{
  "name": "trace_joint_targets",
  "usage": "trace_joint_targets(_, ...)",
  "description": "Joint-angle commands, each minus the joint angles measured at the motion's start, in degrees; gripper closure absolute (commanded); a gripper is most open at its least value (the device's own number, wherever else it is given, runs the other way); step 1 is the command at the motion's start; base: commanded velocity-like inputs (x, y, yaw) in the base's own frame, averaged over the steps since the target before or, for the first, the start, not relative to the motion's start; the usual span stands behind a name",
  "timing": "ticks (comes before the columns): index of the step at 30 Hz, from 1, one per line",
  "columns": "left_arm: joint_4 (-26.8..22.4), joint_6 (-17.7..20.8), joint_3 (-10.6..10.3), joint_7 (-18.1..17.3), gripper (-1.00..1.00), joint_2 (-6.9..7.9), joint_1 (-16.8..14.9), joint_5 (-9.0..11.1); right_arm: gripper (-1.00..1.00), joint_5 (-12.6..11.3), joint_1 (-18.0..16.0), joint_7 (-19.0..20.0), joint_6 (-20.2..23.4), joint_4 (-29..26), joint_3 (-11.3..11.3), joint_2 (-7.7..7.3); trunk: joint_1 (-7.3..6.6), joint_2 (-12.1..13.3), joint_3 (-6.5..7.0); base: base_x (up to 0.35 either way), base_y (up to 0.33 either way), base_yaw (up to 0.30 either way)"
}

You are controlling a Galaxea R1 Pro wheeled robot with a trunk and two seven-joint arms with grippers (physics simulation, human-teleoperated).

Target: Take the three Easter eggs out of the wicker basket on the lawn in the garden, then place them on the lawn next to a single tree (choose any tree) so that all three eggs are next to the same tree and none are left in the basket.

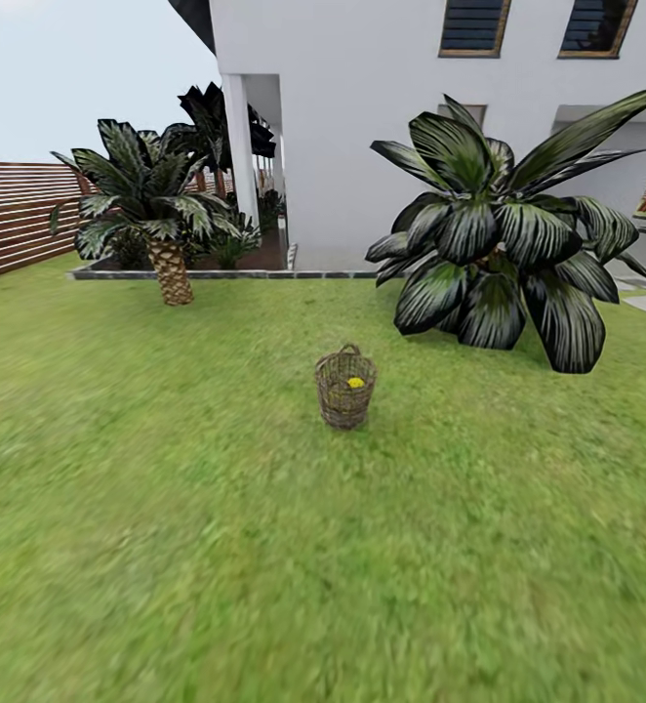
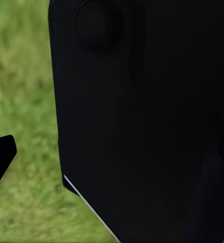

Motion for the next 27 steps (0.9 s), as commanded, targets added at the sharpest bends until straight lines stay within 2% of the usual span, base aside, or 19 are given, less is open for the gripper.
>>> trace_joint_targets(1,-0.1,0.0,0.0,0.0,-1.0,-0.01,0.0,0.1,-1.0,0.4,0.0,0.0,-0.2,0.1,0.0,0.0,0.04,0.0,-0.04,0.34,0.0,0.0)
trace_joint_targets(16,-0.1,-0.1,0.1,0.0,-1.0,-0.01,0.0,0.1,-1.0,0.4,0.0,0.0,-0.2,0.0,0.0,-0.08,0.04,0.0,-0.04,0.338,0.0,0.0)
trace_joint_targets(23,-0.2,-0.1,0.0,0.0,-1.0,-0.01,0.0,0.1,-1.0,0.4,0.0,0.0,-0.2,0.0,0.0,-0.09,0.04,0.0,-0.04,0.077,0.005,0.0)
trace_joint_targets(27,-0.2,-0.1,0.0,0.0,-1.0,-0.03,0.0,0.0,-1.0,0.4,0.0,0.0,-0.2,0.0,0.0,-0.09,0.04,0.0,-0.04,0.086,-0.154,0.0)
